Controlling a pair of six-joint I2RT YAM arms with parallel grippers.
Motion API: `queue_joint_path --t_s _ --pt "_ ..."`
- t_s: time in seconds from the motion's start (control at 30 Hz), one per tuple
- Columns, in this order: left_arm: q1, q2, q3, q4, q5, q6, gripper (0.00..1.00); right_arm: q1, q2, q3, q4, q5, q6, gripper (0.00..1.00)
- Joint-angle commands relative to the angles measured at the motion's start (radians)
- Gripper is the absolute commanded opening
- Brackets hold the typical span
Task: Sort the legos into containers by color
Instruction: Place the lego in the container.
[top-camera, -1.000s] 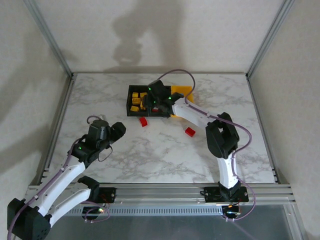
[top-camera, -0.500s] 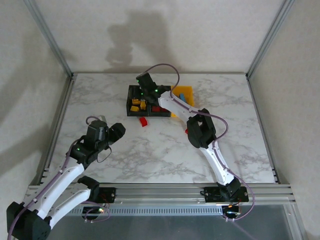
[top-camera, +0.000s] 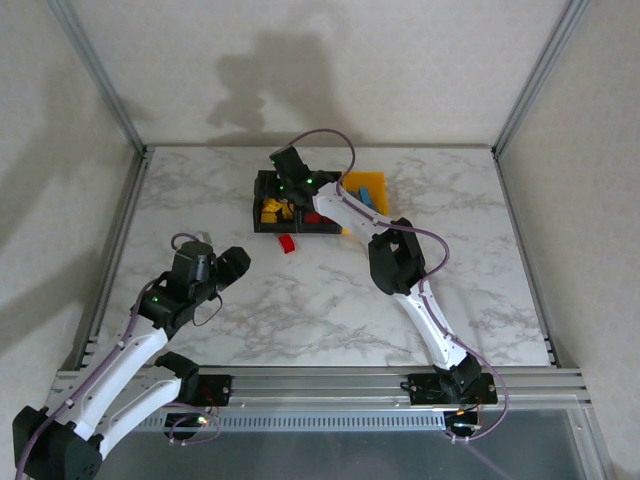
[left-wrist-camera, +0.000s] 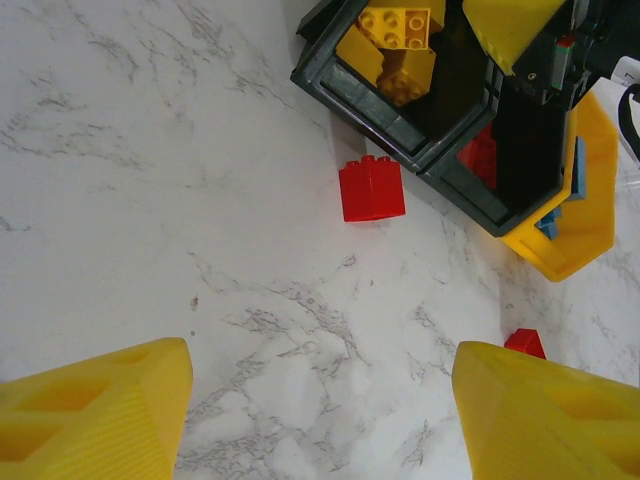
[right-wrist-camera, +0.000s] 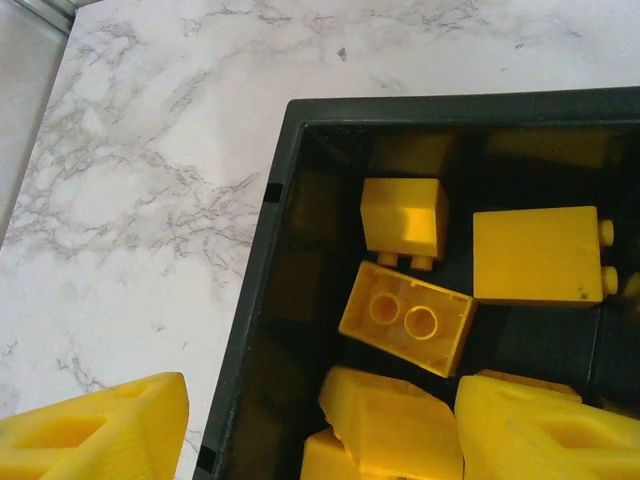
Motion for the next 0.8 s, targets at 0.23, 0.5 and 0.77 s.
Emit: queue_joint_path --t_s 0.23,0.5,0.77 --pt "0.007 -0.012 0.012 0.033 0.09 0.037 0.69 0.025 -0.167 -0.085 0.02 0.063 -0.068 0.7" --pt "-0.028 0.034 0.021 0.138 0.172 0.065 0.7 0.038 -0.557 -0.597 0.138 0.091 -0.104 0.7" --pt "-0.15 0.154 0.073 0.23 0.135 0.056 0.7 0.037 -0.824 -0.898 0.142 0.128 -0.104 0.7"
